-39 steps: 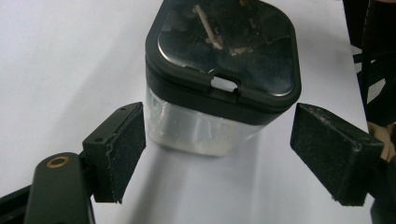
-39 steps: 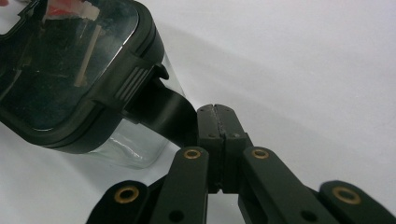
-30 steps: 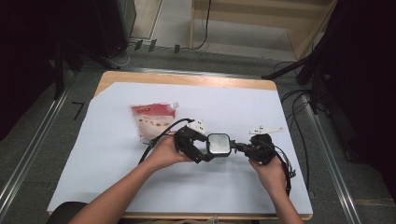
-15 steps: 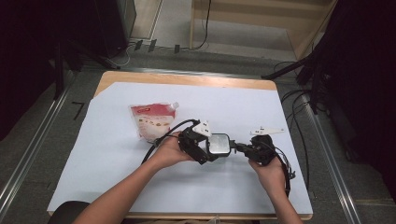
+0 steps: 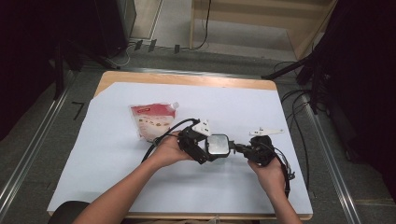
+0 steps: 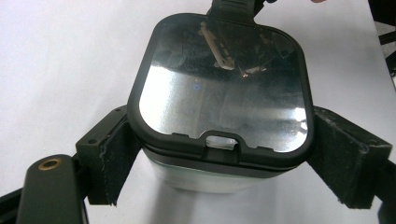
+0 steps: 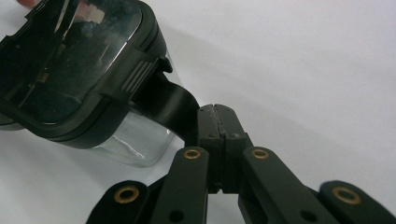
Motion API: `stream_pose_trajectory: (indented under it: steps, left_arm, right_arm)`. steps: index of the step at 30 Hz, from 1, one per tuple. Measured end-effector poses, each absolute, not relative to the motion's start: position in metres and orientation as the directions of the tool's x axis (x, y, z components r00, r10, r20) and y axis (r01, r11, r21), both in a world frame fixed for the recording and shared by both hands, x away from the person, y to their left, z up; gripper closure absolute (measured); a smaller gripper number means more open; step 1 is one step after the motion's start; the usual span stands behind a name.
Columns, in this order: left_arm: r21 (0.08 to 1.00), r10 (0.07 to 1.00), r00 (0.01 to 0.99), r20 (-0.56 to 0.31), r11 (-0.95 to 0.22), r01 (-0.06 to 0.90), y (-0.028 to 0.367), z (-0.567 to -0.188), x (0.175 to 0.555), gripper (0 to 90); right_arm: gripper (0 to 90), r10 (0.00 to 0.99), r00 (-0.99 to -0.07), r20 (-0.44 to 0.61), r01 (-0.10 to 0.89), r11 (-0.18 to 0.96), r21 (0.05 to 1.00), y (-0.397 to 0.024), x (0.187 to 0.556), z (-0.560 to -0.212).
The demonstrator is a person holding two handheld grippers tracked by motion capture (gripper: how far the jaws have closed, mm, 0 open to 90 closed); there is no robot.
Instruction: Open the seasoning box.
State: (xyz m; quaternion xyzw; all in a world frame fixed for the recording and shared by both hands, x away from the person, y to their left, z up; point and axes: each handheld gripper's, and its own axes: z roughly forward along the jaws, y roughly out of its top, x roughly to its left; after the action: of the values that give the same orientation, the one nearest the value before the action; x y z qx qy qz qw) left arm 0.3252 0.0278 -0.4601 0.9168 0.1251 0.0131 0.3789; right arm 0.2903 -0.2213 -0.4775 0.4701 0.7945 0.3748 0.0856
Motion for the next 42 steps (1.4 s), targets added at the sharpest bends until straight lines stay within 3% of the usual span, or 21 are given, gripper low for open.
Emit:
stream_pose_trajectory:
  steps: [30, 42]
  left_arm:
    - [0.703, 0.245, 0.969, -0.04, -0.682, 0.201, 0.023, -0.443, 0.322, 16.9]
    - [0.734, 0.245, 0.966, -0.082, -0.641, 0.225, 0.02, -0.435, 0.324, 18.4]
  right_arm:
    - [90.0, 0.807, -0.543, 0.231, 0.69, 0.272, 0.671, -0.22, 0.288, -0.477]
    - [90.0, 0.806, -0.544, 0.232, 0.689, 0.271, 0.672, -0.22, 0.288, -0.477]
